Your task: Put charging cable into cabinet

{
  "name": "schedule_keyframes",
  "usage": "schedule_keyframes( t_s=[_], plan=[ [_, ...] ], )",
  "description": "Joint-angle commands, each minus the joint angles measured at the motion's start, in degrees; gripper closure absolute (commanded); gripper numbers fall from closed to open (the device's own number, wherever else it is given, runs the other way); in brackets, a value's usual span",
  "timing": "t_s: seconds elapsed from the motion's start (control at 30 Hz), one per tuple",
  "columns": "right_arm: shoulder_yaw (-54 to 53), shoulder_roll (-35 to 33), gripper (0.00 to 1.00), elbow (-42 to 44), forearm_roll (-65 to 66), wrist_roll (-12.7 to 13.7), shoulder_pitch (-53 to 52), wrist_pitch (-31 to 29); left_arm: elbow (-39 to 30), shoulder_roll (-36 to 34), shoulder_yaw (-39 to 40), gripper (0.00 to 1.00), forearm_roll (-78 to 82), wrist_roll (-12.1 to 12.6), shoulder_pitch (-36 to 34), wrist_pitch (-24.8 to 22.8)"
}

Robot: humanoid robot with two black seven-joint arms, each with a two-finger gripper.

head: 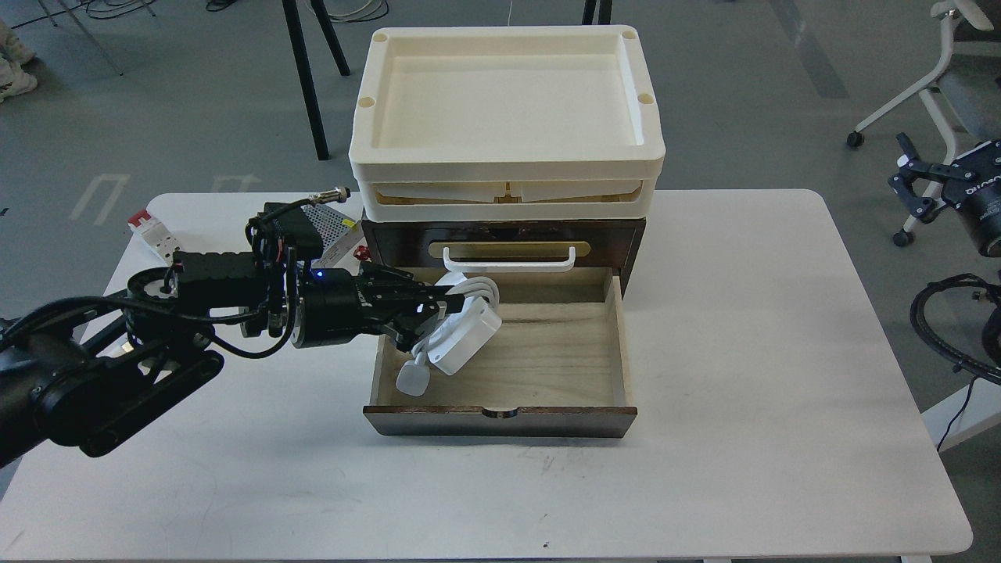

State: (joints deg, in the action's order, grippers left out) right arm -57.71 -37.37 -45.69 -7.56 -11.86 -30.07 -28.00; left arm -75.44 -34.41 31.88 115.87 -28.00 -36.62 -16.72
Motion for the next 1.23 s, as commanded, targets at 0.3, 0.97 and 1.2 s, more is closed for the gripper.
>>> schedule_keyframes(
  t_s=[0.3,0.97,1.2],
  plan=[
    [0.0,0.0,0.0,0.1,0.0,0.0,0.1,0.0,3.5,1.2,-2.3,0.04,-4.5,0.0,0.7,6.2],
    [0.5,4.7,0.0,-6.2,1.0,-0.5,-3.9,0.0,24.3,-9.6,7.8,0.01,-109.9,0.0,-2.9,-11.3],
    [-0.9,6.3,0.0,-6.9,1.0,-0.6,-3.5,0.0,35.9,-2.0,8.0,0.01,-117.8,0.0,-7.0,-11.3]
  ],
)
